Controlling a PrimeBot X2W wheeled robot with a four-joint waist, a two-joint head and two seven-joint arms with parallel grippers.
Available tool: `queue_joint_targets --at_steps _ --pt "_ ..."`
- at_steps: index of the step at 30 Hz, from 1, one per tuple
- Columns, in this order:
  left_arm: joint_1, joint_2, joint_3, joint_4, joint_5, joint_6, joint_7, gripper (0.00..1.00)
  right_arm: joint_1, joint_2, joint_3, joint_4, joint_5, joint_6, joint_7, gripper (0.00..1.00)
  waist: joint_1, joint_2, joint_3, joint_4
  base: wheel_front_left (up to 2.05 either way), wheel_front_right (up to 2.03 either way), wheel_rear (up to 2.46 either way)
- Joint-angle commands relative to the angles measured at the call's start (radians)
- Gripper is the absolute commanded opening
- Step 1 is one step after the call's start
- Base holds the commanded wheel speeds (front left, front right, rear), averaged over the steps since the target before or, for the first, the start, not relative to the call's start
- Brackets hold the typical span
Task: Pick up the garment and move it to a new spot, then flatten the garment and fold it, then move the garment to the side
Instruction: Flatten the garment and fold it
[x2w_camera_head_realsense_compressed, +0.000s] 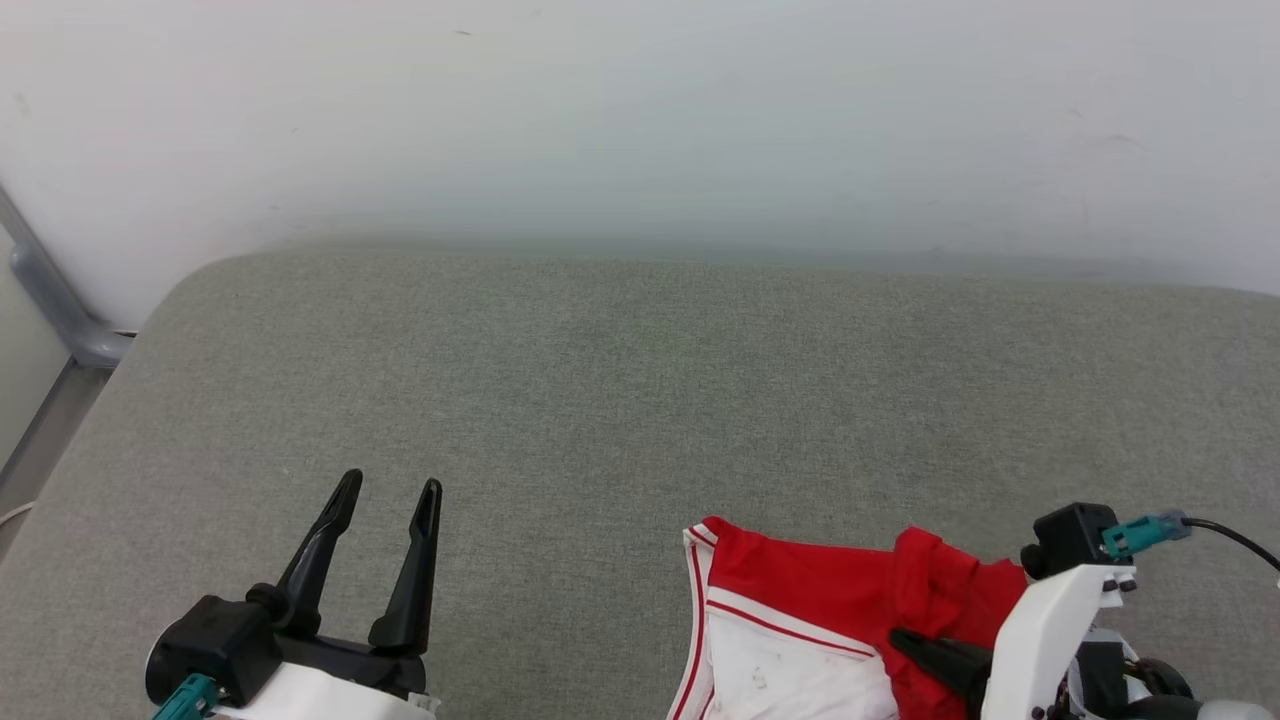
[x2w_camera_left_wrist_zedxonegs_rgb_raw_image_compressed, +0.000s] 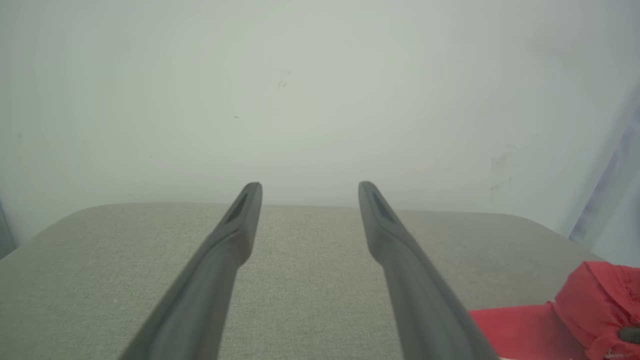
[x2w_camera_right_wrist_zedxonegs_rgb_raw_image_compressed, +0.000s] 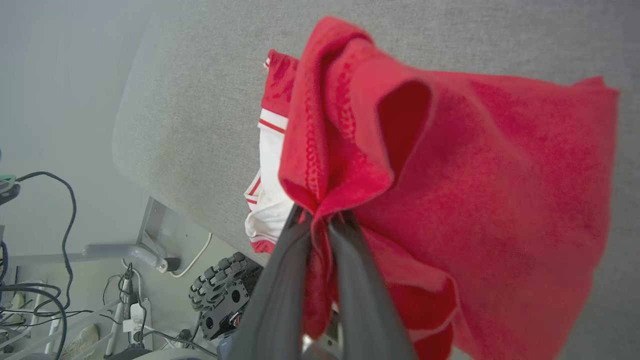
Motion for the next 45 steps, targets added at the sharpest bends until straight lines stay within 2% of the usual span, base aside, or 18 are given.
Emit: queue_joint_targets --at_steps 1,7,11,17,18,19,20,23,27,30,33,38,41,45 --pt "0.007 -0.004 0.002 -0.003 -0.004 -0.002 -0.005 1.0 -0.022 0.005 0.015 0.009 0.015 -0.001 -0.013 0.0 0.0 0.0 0.001 0.001 0.0 0.0 0.0" --pt "0.0 -0.004 0.002 0.0 -0.006 -0.002 -0.005 1.0 -0.059 0.006 0.126 0.119 0.112 0.0 -0.128 0.0 0.0 0.0 -0.001 0.015 0.0 0.0 0.0" --pt "-0.002 -0.005 -0.005 0.004 -0.004 -0.002 -0.004 1.0 -0.082 0.006 0.184 0.196 0.135 0.0 -0.2 0.0 0.0 0.0 -0.005 0.031 0.0 0.0 0.0" --pt "0.002 -0.001 -0.008 0.004 -0.004 -0.002 -0.005 1.0 -0.122 0.006 0.196 0.329 0.126 0.0 -0.294 0.0 0.0 0.0 -0.005 0.047 0.0 0.0 0.0" --pt "0.002 -0.001 -0.01 0.004 -0.004 -0.002 -0.005 1.0 -0.13 0.006 0.199 0.35 0.115 0.0 -0.309 0.03 0.0 0.0 -0.004 0.049 0.0 0.0 0.0" --pt "0.003 0.0 -0.01 0.004 -0.004 -0.002 -0.005 1.0 -0.137 0.006 0.204 0.367 0.114 0.0 -0.322 0.79 0.0 0.0 -0.004 0.051 0.0 0.0 0.0" --pt "0.003 0.001 -0.01 0.004 -0.005 -0.002 -0.005 1.0 -0.142 0.006 0.208 0.386 0.115 0.0 -0.337 1.0 0.0 0.0 -0.003 0.053 0.0 0.0 0.0" --pt "0.004 0.002 -0.01 0.005 -0.006 -0.002 -0.005 1.0 -0.157 0.007 0.254 0.417 0.152 0.0 -0.364 1.0 0.0 0.0 -0.003 0.056 0.0 0.0 0.0" --pt "0.008 0.003 -0.006 0.006 -0.007 -0.002 -0.005 1.0 -0.169 0.005 0.329 0.398 0.212 0.0 -0.373 1.0 0.0 0.0 -0.004 0.054 0.0 0.0 0.0" --pt "0.007 0.003 -0.004 0.009 -0.005 -0.002 -0.005 1.0 -0.177 0.005 0.354 0.375 0.245 0.0 -0.377 1.0 0.0 0.0 -0.005 0.049 0.0 0.0 0.0" --pt "0.006 0.001 -0.004 0.009 -0.003 -0.002 -0.005 1.0 -0.199 0.005 0.347 0.349 0.228 0.0 -0.392 1.0 0.0 0.0 -0.006 0.042 0.0 0.0 0.0" --pt "0.004 -0.003 -0.004 0.005 -0.001 -0.002 -0.005 1.0 -0.248 0.0 0.327 0.276 0.034 0.0 -0.432 1.0 0.0 0.0 -0.003 0.027 0.0 0.0 0.0" --pt "0.003 -0.005 -0.006 0.004 -0.001 -0.002 -0.005 1.0 -0.279 -0.062 0.326 0.225 -0.1 -0.001 -0.486 1.0 0.0 0.0 0.0 0.017 0.0 0.0 0.0" --pt "-0.002 -0.007 -0.011 0.005 -0.004 -0.002 -0.005 1.0 -0.303 -0.14 0.298 0.192 -0.194 0.0 -0.587 1.0 0.0 0.0 0.005 0.005 0.0 0.0 0.0"
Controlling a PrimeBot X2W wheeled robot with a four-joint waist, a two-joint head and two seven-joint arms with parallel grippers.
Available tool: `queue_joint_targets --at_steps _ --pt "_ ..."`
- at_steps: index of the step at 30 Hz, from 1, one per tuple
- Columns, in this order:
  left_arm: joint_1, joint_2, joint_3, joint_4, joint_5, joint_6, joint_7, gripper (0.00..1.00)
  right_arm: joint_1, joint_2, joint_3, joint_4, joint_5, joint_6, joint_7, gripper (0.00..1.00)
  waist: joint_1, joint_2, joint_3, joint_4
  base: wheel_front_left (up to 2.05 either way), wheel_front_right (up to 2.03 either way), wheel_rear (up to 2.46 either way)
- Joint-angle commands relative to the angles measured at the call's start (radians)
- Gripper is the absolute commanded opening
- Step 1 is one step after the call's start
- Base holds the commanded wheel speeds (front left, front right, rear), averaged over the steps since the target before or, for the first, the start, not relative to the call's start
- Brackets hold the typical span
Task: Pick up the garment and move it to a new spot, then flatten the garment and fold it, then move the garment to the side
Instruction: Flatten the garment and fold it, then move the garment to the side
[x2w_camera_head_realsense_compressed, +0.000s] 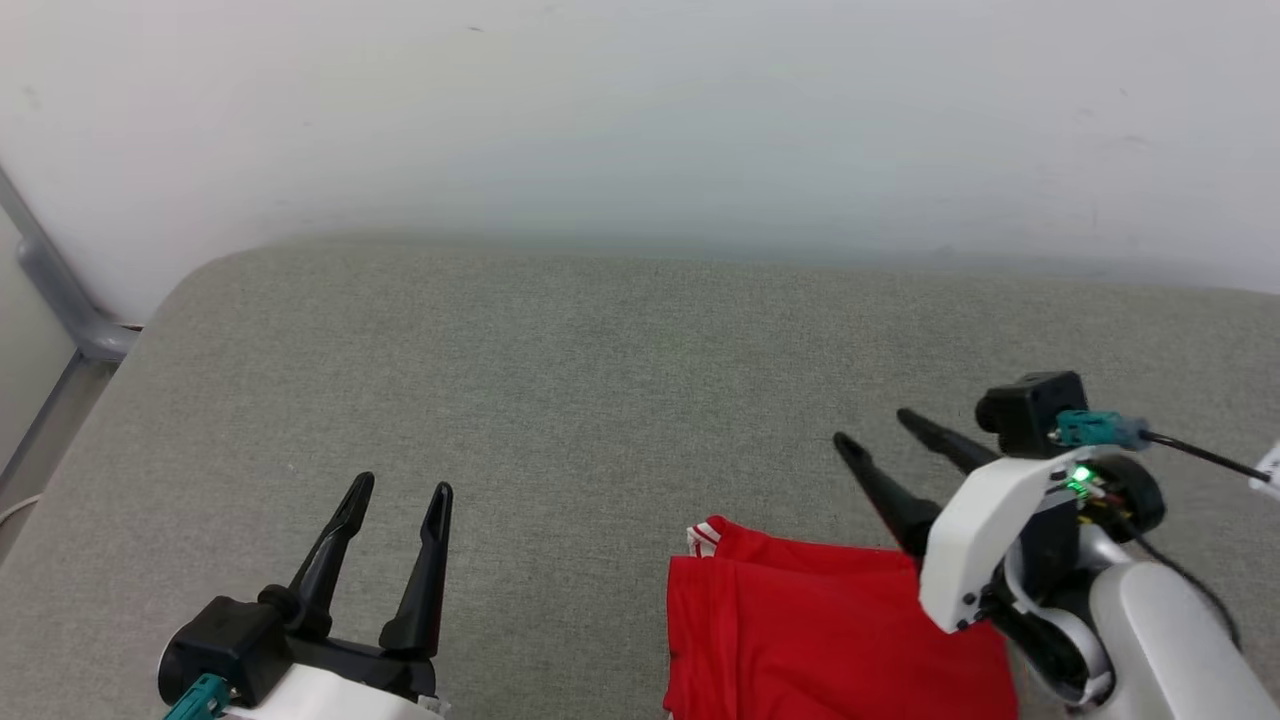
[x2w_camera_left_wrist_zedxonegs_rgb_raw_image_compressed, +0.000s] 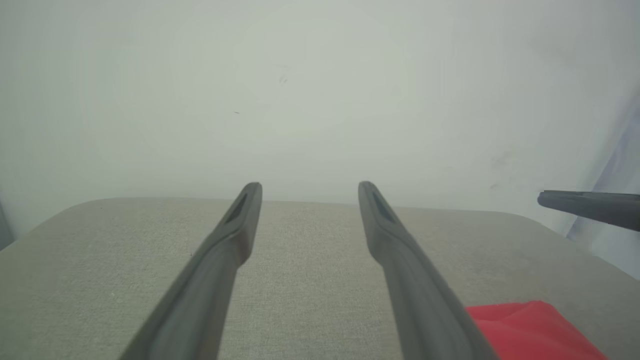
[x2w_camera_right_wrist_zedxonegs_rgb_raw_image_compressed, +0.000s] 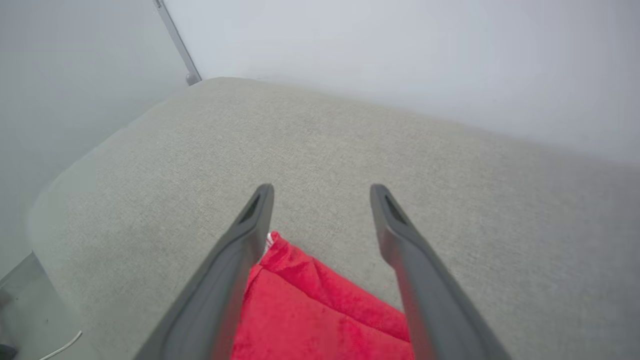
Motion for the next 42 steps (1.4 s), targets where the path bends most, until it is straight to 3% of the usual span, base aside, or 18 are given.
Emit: queue_joint_targets --at_steps 1,6,12,20,27,42 --pt "-0.002 -0.001 -0.002 -0.001 -0.003 -0.001 -0.005 1.0 -0.021 -0.047 -0.013 -0.012 -0.046 -0.001 -0.046 1.0 0.0 0.0 0.004 -0.007 0.0 0.0 0.0" --pt "-0.006 -0.003 -0.007 0.001 -0.006 -0.001 -0.005 1.0 -0.011 -0.14 -0.073 -0.012 -0.149 -0.001 -0.192 1.0 0.0 0.0 0.013 -0.022 0.0 0.0 0.0" --pt "-0.005 -0.009 -0.015 0.007 -0.006 -0.001 -0.005 1.0 0.053 -0.155 -0.163 -0.024 -0.191 -0.001 -0.314 1.0 0.0 0.0 0.018 -0.033 0.0 0.0 0.0" --pt "0.009 -0.021 -0.028 0.023 -0.025 -0.001 -0.005 1.0 0.2 -0.065 -0.324 -0.098 -0.233 -0.001 -0.449 1.0 0.0 0.0 0.023 -0.047 0.0 0.0 0.0" --pt "0.009 -0.033 -0.031 0.044 -0.07 -0.001 -0.004 1.0 0.284 0.016 -0.368 -0.139 -0.26 -0.001 -0.503 1.0 0.0 0.0 0.024 -0.053 0.0 0.0 0.0" --pt "-0.007 -0.023 -0.031 0.047 -0.096 -0.001 -0.005 1.0 0.294 0.029 -0.355 -0.146 -0.268 -0.001 -0.46 1.0 0.0 0.0 0.025 -0.046 0.0 0.0 0.0"
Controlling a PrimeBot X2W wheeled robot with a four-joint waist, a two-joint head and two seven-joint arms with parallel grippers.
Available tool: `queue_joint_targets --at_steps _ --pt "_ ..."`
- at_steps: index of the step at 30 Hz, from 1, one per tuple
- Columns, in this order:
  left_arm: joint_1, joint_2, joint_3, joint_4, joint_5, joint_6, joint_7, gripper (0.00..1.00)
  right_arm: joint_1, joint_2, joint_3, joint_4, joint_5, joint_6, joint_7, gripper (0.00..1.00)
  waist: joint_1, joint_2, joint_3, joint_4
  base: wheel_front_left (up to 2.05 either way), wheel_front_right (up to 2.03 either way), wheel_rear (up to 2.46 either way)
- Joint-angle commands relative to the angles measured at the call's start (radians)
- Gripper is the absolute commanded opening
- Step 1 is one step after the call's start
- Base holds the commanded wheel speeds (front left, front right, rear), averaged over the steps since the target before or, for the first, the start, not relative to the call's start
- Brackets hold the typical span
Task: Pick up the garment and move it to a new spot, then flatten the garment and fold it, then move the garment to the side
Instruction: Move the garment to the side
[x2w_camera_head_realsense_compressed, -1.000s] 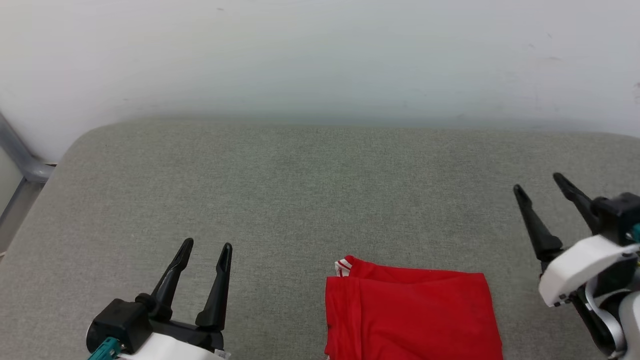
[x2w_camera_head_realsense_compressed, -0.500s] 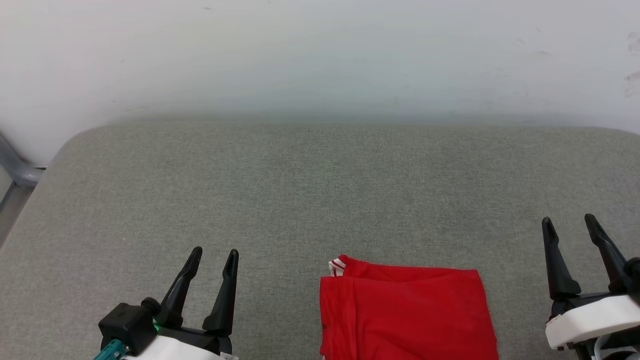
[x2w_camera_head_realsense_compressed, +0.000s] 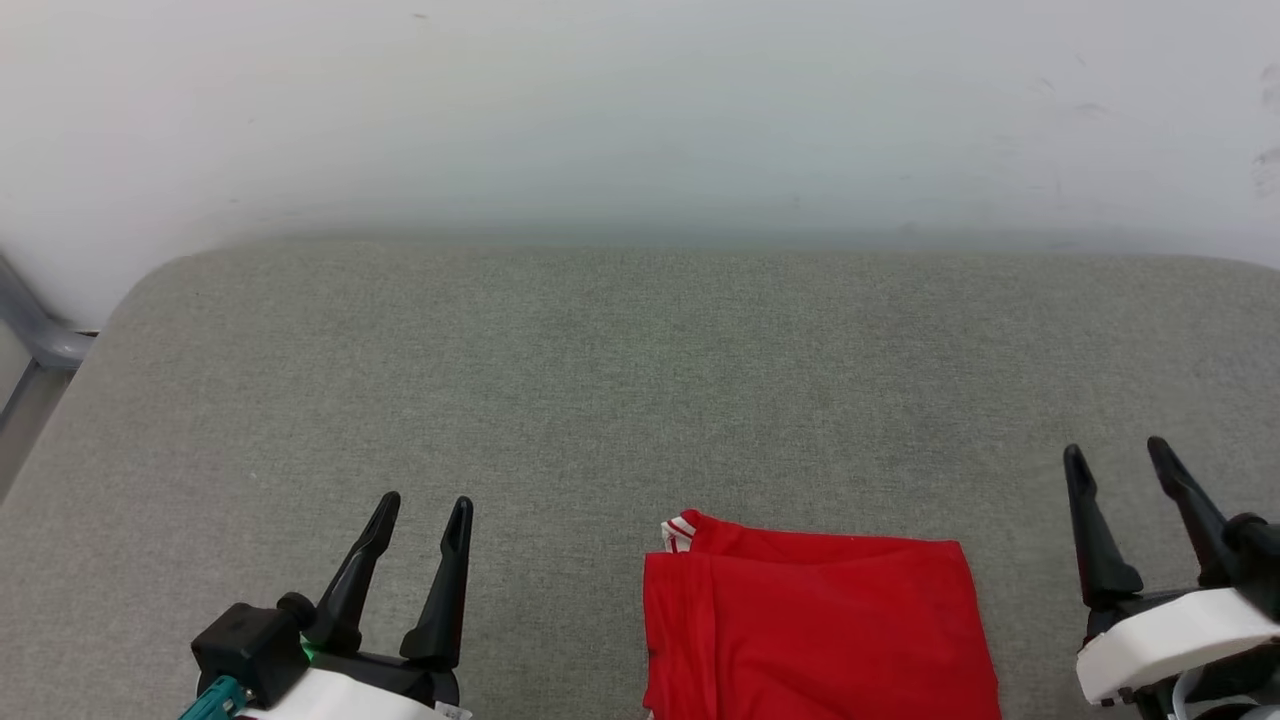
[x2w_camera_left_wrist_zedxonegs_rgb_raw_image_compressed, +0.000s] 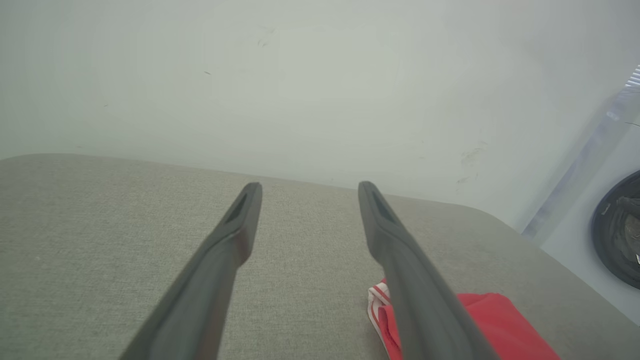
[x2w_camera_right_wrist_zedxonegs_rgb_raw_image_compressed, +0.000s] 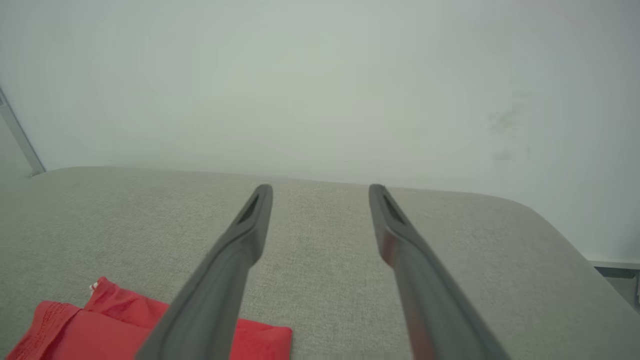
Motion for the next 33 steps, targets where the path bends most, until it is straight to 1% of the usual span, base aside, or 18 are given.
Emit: queue_joint_targets --at_steps 1,5,10,13,14,17,19,21,24,28,33 --pt "-0.006 0.002 0.002 0.001 -0.001 0.001 -0.005 1.0 0.013 -0.006 0.01 -0.002 0.01 -0.001 0.018 1.0 0.0 0.0 0.001 0.003 0.0 0.0 0.0" --pt "-0.012 0.002 -0.002 -0.001 -0.001 0.001 -0.005 1.0 0.02 -0.029 0.04 0.008 0.048 -0.001 0.142 1.0 0.0 0.0 0.014 0.01 0.0 0.0 0.0" --pt "-0.019 0.004 -0.008 0.003 0.001 0.001 -0.005 1.0 0.034 -0.055 0.056 0.018 0.085 -0.001 0.398 1.0 0.0 0.0 0.031 0.022 0.0 0.0 0.0" --pt "-0.028 0.005 -0.013 0.004 0.001 0.001 -0.005 1.0 0.044 -0.046 0.046 0.01 0.101 -0.001 0.563 1.0 0.0 0.0 0.043 0.03 0.0 0.0 0.0" --pt "-0.033 0.006 -0.015 0.005 0.002 0.001 -0.005 1.0 0.041 -0.023 0.031 -0.003 0.125 -0.001 0.65 1.0 0.0 0.0 0.052 0.036 0.0 0.0 0.0" --pt "-0.042 0.008 -0.022 0.008 0.005 0.001 -0.005 1.0 0.044 -0.016 0.028 -0.008 0.116 -0.001 0.757 1.0 0.0 0.0 0.067 0.045 0.0 0.0 0.0" --pt "-0.052 0.01 -0.029 0.01 0.007 0.001 -0.005 1.0 0.04 0.002 0.02 0.0 0.115 -0.001 0.809 1.0 0.0 0.0 0.078 0.054 0.0 0.0 0.0" --pt "-0.06 0.013 -0.036 0.012 0.008 0.001 -0.005 1.0 0.037 0.002 0.02 0.011 0.096 -0.001 0.851 1.0 0.0 0.0 0.087 0.064 0.0 0.0 0.0" --pt "-0.075 0.016 -0.043 0.016 0.008 0.001 -0.004 1.0 0.027 0.015 0.02 0.031 0.075 -0.001 0.884 1.0 0.0 0.0 0.099 0.079 0.0 0.0 0.0" --pt "-0.084 0.019 -0.051 0.021 0.011 0.001 -0.005 1.0 0.021 0.031 0.02 0.069 0.057 -0.001 0.91 1.0 0.0 0.0 0.112 0.096 0.0 0.0 0.0" --pt "-0.092 0.023 -0.056 0.023 0.009 0.001 -0.005 1.0 0.019 0.052 0.033 0.133 0.063 -0.001 0.914 1.0 0.0 0.0 0.125 0.111 0.0 0.0 0.0"
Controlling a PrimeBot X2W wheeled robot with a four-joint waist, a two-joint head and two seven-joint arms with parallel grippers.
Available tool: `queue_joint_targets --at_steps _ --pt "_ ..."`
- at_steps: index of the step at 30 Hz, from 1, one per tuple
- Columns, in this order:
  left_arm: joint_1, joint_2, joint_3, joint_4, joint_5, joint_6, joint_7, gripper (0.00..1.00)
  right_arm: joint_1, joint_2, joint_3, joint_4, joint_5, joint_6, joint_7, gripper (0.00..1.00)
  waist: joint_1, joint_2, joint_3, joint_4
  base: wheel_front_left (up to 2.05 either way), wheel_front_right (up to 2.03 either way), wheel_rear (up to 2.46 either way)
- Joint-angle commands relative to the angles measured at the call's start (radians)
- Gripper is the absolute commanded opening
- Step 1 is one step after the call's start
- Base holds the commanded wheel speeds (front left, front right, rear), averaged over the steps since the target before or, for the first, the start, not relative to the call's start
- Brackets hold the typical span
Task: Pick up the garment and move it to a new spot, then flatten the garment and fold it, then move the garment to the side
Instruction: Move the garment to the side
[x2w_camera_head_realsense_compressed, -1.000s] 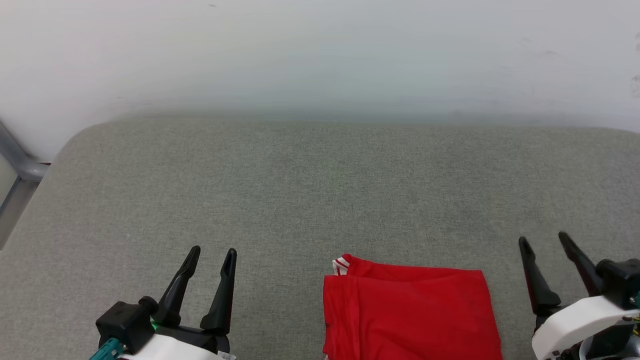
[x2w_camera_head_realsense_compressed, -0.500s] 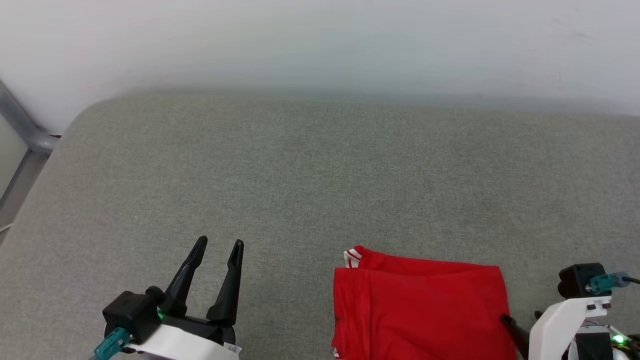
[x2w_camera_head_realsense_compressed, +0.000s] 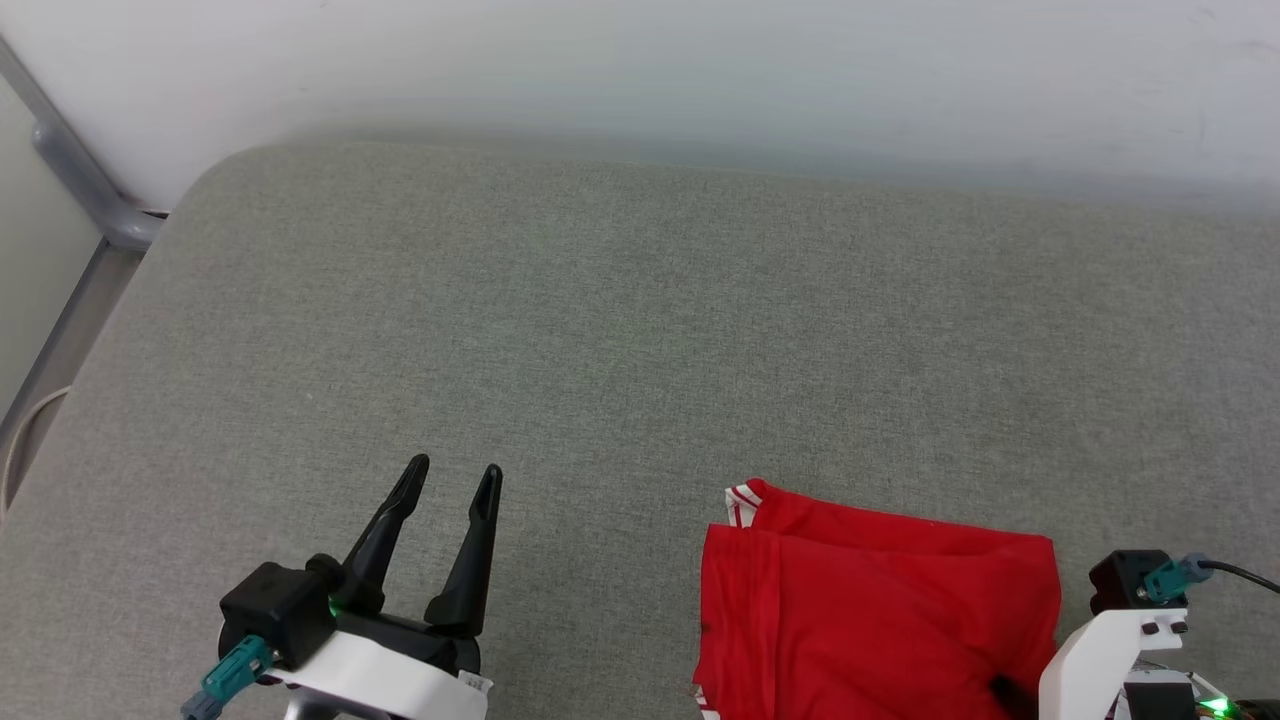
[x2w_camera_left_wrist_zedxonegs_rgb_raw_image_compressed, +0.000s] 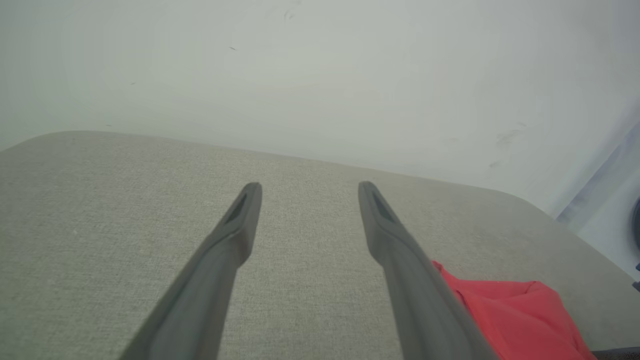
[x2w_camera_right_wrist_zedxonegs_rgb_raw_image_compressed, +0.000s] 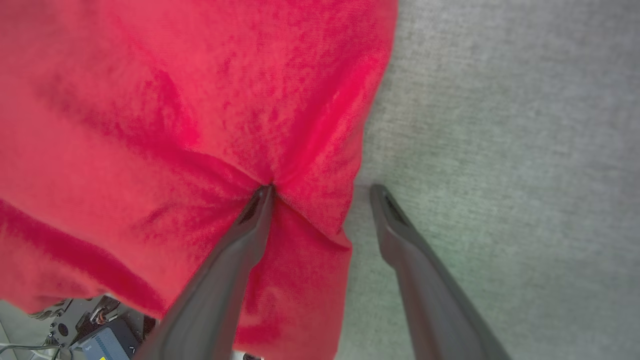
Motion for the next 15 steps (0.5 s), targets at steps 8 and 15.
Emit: queue_joint_targets --at_steps 8,15 --pt "-0.022 0.005 -0.001 0.005 0.002 0.001 -0.005 1.0 -0.016 0.001 0.076 0.094 0.015 0.001 -0.02 0.0 0.0 0.0 0.008 0.01 0.0 0.0 0.0" --pt "-0.008 0.001 0.007 0.01 0.003 0.001 -0.005 1.0 -0.059 -0.062 0.101 0.062 -0.012 -0.001 -0.088 0.0 0.0 0.0 -0.018 -0.01 0.0 0.0 0.0"
